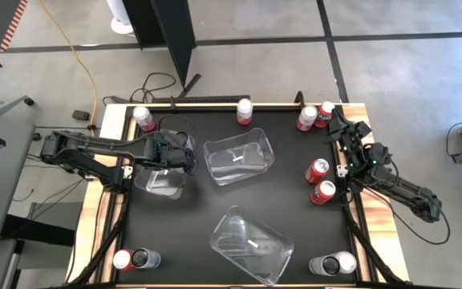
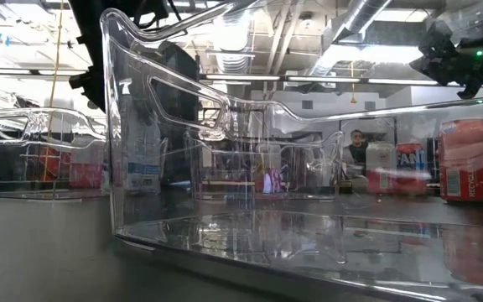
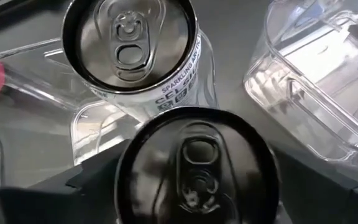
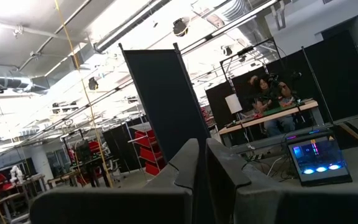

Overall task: Sort soda cans
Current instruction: Put the top black soda can in the top left transparent bin, then put the left black soda can in the top left transparent bin

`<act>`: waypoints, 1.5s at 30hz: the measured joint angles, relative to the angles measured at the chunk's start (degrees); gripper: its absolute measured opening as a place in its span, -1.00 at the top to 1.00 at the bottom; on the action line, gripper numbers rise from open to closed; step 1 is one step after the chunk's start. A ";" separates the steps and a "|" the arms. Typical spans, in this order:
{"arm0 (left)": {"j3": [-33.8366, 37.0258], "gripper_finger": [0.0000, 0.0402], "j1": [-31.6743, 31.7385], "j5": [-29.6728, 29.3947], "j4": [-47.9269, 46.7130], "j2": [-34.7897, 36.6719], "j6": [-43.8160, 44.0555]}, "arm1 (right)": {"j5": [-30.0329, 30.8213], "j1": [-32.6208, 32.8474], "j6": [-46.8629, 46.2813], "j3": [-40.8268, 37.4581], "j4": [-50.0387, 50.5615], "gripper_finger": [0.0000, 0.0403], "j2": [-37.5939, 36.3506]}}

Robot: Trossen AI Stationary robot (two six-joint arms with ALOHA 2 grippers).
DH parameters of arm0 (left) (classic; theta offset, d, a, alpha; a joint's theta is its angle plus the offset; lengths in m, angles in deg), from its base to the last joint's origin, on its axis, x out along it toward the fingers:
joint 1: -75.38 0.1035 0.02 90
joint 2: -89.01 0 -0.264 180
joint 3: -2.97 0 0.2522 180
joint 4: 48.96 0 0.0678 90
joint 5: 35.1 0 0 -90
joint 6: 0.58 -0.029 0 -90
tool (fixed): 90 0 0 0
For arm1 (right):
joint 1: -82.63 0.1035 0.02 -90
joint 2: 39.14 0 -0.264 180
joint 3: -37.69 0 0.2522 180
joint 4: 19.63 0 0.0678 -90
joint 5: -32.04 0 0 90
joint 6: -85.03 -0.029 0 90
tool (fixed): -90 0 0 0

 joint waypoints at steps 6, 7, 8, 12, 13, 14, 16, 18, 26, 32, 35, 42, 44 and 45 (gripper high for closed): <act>0.00 -0.87 0.03 -1.01 -0.11 0.41 -0.89 | 0.02 0.01 0.00 0.00 -0.01 0.75 -0.01; 0.00 -0.87 0.04 -1.01 -0.07 0.53 -0.87 | 0.02 0.02 0.00 0.00 -0.02 0.75 0.00; 0.00 -0.86 0.04 -1.05 -0.11 0.67 -0.83 | 0.01 0.01 0.00 0.00 -0.02 0.75 -0.01; 0.00 -0.86 0.04 -1.42 -0.38 1.50 -0.79 | -0.01 0.00 0.04 0.00 -0.02 0.75 0.00; 0.00 -0.86 0.04 -1.68 -0.59 1.94 -0.77 | -0.01 0.02 0.00 0.00 -0.04 0.75 0.00; 0.00 -0.86 0.04 -2.09 -0.71 2.19 -0.75 | 0.01 0.02 -0.01 0.00 -0.05 0.75 0.00; 0.00 -0.86 0.13 -2.83 -0.48 2.96 -0.72 | -0.01 0.00 0.04 0.00 -0.02 0.75 0.00; 0.00 -0.86 0.22 -3.24 -0.91 3.77 -0.72 | 0.02 0.01 -0.02 0.00 -0.21 0.75 -0.01; 0.00 -0.86 0.26 -4.85 -1.44 7.22 -1.33 | 0.02 0.02 0.00 0.00 -0.19 0.75 0.00; 0.00 -0.86 0.26 -5.20 -1.37 10.57 -2.62 | 0.00 0.02 0.00 0.00 -0.17 0.75 0.00; 0.00 -0.86 0.26 -5.21 -1.31 12.81 -2.80 | 0.00 0.02 0.00 0.00 -0.17 0.75 -0.02; 0.00 -0.86 0.20 -7.34 3.42 17.70 -7.19 | 0.01 0.02 0.00 0.00 -0.17 0.75 -0.02; 0.00 -0.86 0.20 -7.21 5.99 18.68 -9.97 | 0.00 0.02 0.00 0.00 -0.17 0.75 -0.01; 0.00 -0.86 0.17 -6.95 7.41 19.13 -11.52 | 0.00 0.02 0.00 0.00 -0.17 0.75 -0.02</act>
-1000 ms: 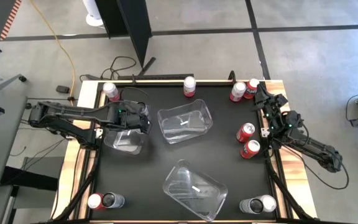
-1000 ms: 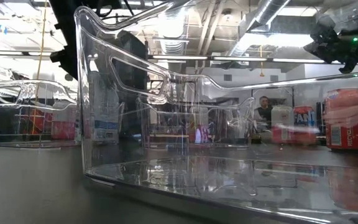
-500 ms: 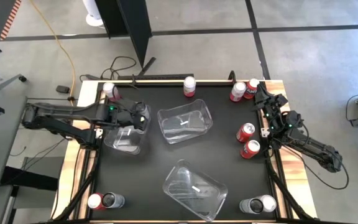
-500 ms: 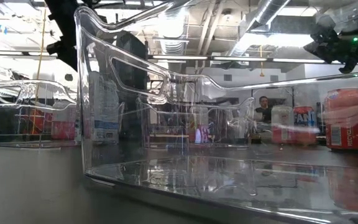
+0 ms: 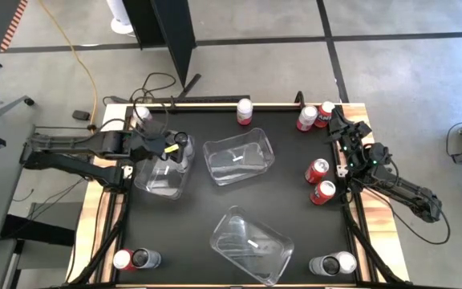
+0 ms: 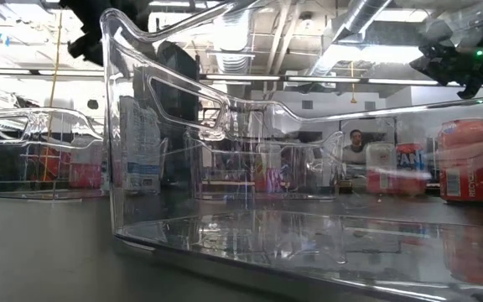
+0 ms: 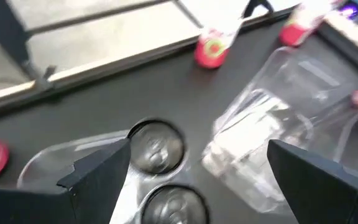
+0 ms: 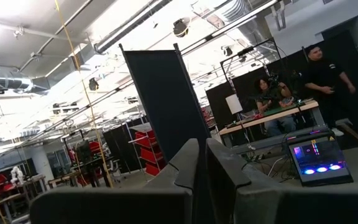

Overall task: Sort soda cans
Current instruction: Put the left black soda can in the top left transparent bin

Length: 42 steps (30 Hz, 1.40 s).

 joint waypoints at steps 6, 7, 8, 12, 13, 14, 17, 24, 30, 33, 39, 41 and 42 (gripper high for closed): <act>0.00 -0.86 -0.56 0.85 10.54 0.77 -9.45 | -0.32 0.01 0.83 0.00 0.00 0.75 0.02; 0.00 -0.86 -0.71 0.91 12.50 0.61 -10.94 | -1.59 0.00 1.86 0.00 0.00 0.75 0.01; 0.00 -0.86 -0.95 0.92 14.48 0.41 -12.38 | -3.50 0.02 2.69 0.03 0.08 0.75 0.00; 0.00 -0.86 -2.81 0.85 21.81 -0.61 -17.90 | -11.45 0.07 1.08 3.49 4.77 0.75 0.35; 0.00 -0.86 -3.46 0.86 23.64 -0.93 -19.37 | -13.28 0.11 0.60 4.77 6.68 0.75 0.50; 0.02 -0.86 -4.17 0.85 24.76 -1.41 -20.95 | -15.04 0.16 0.16 6.06 9.08 0.75 0.74; 0.01 -0.86 -5.97 0.88 29.73 -3.93 -25.38 | -20.72 0.62 -0.96 9.63 15.14 0.74 2.03; 0.02 -0.86 -8.27 3.13 32.89 -10.74 -30.67 | -25.66 5.33 -2.16 12.98 17.25 0.74 6.24; 0.04 -0.86 -11.46 4.74 32.97 -12.87 -30.78 | -25.66 9.20 -2.02 12.98 12.91 0.74 10.64; 0.04 -0.86 -14.27 10.02 31.46 -11.48 -30.73 | -25.62 10.21 -1.42 12.98 11.25 0.74 12.64; -2.53 -0.86 -23.46 17.48 23.69 -8.64 -29.46 | -25.42 10.51 -0.04 12.98 9.52 0.74 16.04; -4.11 -0.86 -26.39 17.70 21.62 -8.37 -28.69 | -25.40 10.55 -0.04 12.98 8.35 0.74 17.16; -4.90 -0.86 -27.71 17.63 20.36 -8.22 -28.05 | -25.40 10.75 -0.06 12.98 7.78 0.74 17.68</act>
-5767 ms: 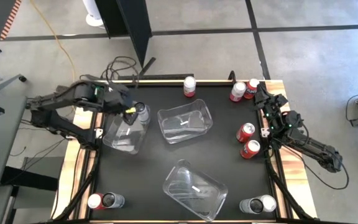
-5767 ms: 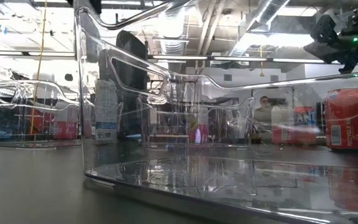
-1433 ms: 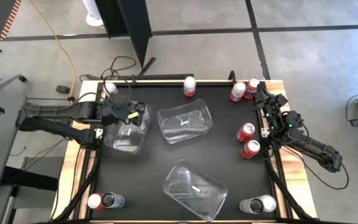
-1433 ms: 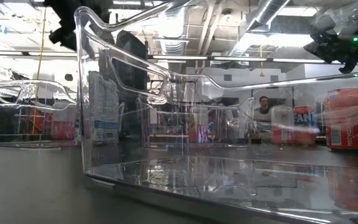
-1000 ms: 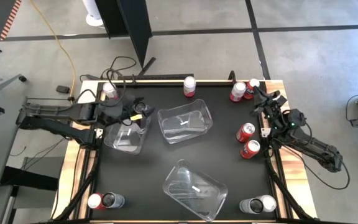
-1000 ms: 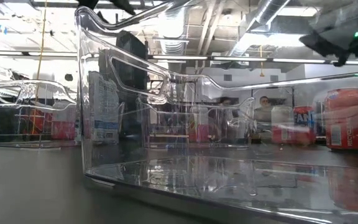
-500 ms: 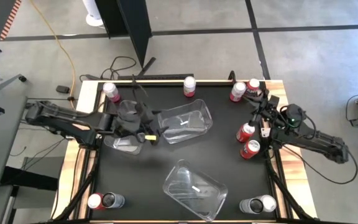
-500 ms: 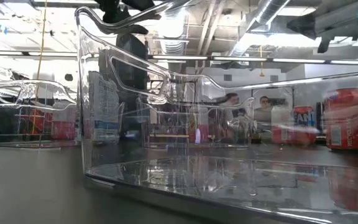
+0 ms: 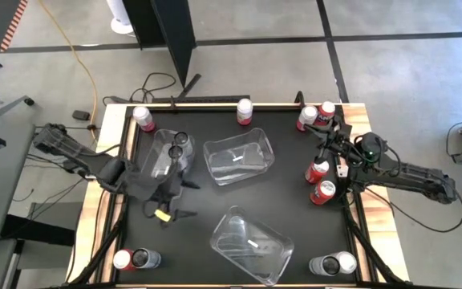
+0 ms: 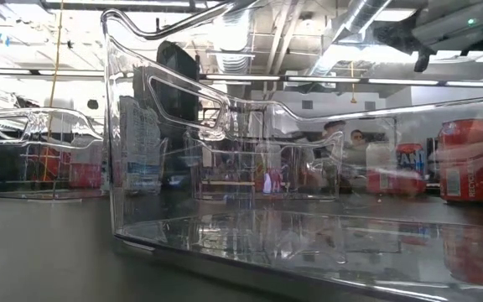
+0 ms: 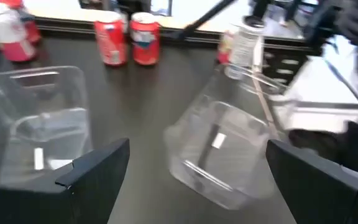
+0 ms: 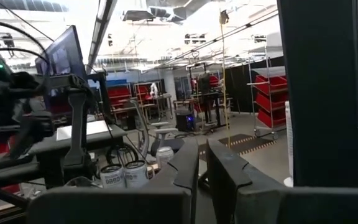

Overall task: Sort soda cans
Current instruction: Put the left black soda can in the top left transparent bin

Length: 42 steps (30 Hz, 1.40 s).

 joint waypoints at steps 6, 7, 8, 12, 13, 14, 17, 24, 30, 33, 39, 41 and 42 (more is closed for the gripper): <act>-4.45 -0.86 -4.35 -12.56 -10.38 -0.05 9.01 | 0.04 1.82 1.51 0.24 -2.80 0.74 3.18; -4.78 -0.86 -4.39 -15.47 -11.42 -0.05 10.60 | 0.04 2.01 1.95 0.72 -2.38 0.74 3.75; -4.83 -0.86 -4.42 -18.93 -12.29 -0.01 11.77 | 0.04 2.11 1.99 1.26 -1.83 0.74 4.40; -4.81 -0.86 -4.39 -27.94 -14.10 -0.15 13.89 | 0.07 2.10 0.78 4.54 3.32 0.74 8.41; -4.81 -0.86 -4.34 -28.67 -14.29 -0.42 13.91 | 0.11 2.18 0.62 5.59 5.54 0.74 9.50; -4.81 -0.86 -4.03 -29.24 -14.22 -0.68 13.42 | 0.19 2.38 0.42 6.84 7.88 0.74 10.60; -4.81 -0.86 -3.69 -30.06 -14.26 -2.00 12.47 | 0.20 3.85 0.54 10.46 14.12 0.74 13.96; -4.78 -0.86 -2.58 -30.41 -14.43 -6.92 11.12 | 0.13 10.58 3.83 18.23 23.65 0.74 20.68; -4.76 -0.86 -2.03 -11.09 -17.45 -10.04 5.85 | 0.02 18.35 4.56 21.94 24.72 0.75 24.57; -5.27 -0.86 -2.10 2.98 -21.63 -9.77 6.25 | -0.04 21.05 5.30 22.27 24.42 0.75 26.12; -12.87 -0.86 -3.28 15.80 -28.35 -7.63 16.03 | 0.00 22.41 5.24 22.27 23.25 0.75 30.00; -16.37 -0.86 -4.69 16.35 -32.54 -7.52 18.22 | 0.04 22.41 3.39 22.27 22.41 0.75 31.73; -18.20 -0.86 -5.42 16.49 -35.63 -7.57 20.19 | 0.06 22.42 2.26 22.27 22.39 0.75 32.60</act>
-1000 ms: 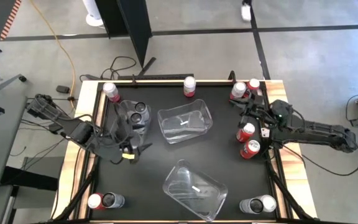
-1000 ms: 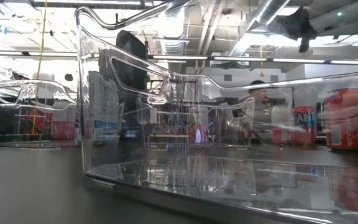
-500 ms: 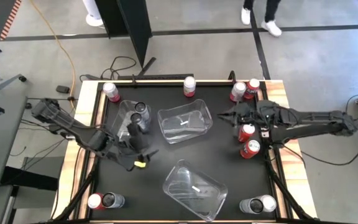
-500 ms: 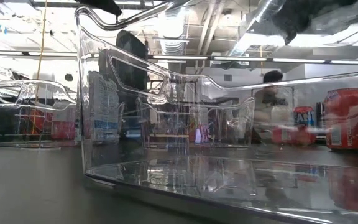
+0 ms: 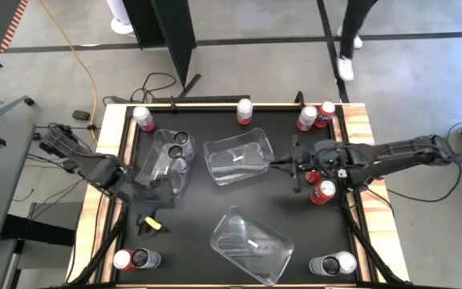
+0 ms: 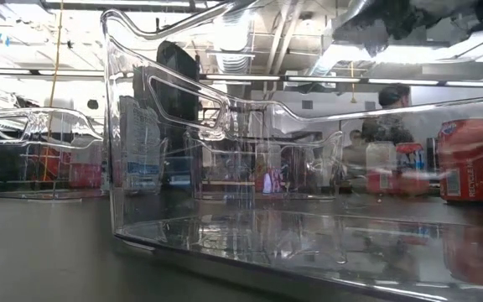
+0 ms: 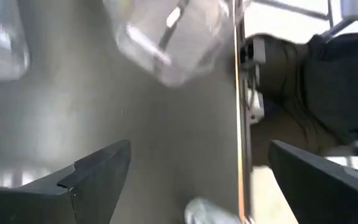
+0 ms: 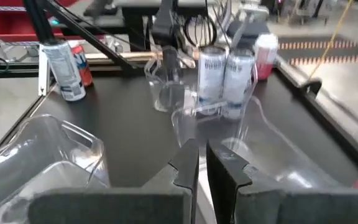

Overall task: Sort soda cans
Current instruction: Put the left black soda can in the top left transparent bin

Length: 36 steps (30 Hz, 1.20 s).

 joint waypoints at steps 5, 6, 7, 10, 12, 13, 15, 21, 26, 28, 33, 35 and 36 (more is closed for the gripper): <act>-5.30 -0.86 -4.97 1.30 -12.84 -0.60 17.36 | 0.16 2.15 -2.30 0.00 -0.22 0.75 5.12; -5.52 -0.86 -6.45 2.01 -14.41 -0.95 20.87 | 0.14 2.63 -1.45 0.00 -0.99 0.75 6.17; -5.58 -0.86 -8.07 2.43 -15.75 -1.49 24.41 | 0.14 3.06 -0.89 0.00 -2.15 0.75 7.11; -5.69 -0.86 -12.58 4.00 -17.32 -3.48 32.56 | 0.52 3.29 0.50 0.00 -6.70 0.75 9.30; -5.75 -0.86 -15.12 5.46 -17.13 -5.27 36.77 | 0.95 3.18 0.74 0.00 -9.34 0.75 10.53; -5.75 -0.86 -16.03 6.32 -16.94 -6.25 38.69 | 1.34 3.18 0.80 0.00 -10.20 0.75 11.06; -5.75 -0.86 -17.29 8.18 -16.66 -8.12 41.95 | 1.52 3.20 0.81 0.00 -11.95 0.75 12.17; -5.75 -0.86 -19.83 9.70 -16.79 -12.14 48.94 | 1.52 3.20 2.78 0.00 -18.06 0.75 14.69; -5.75 -0.86 -21.69 9.79 -15.34 -14.21 51.78 | 1.68 3.20 4.00 0.02 -21.86 0.75 14.53; -5.75 -0.86 -22.17 9.85 -15.36 -14.78 52.78 | 1.69 3.20 4.01 0.02 -21.84 0.75 14.40; -5.75 -0.86 -22.60 9.67 -15.68 -15.92 53.12 | 1.69 3.20 3.79 0.04 -21.86 0.75 15.26; -5.75 -0.86 -22.60 9.60 -15.89 -16.18 53.17 | 1.68 3.20 3.79 0.04 -21.62 0.75 15.57; -5.75 -0.86 -22.60 9.38 -16.10 -16.20 53.18 | 1.67 3.20 3.61 0.04 -21.49 0.75 15.67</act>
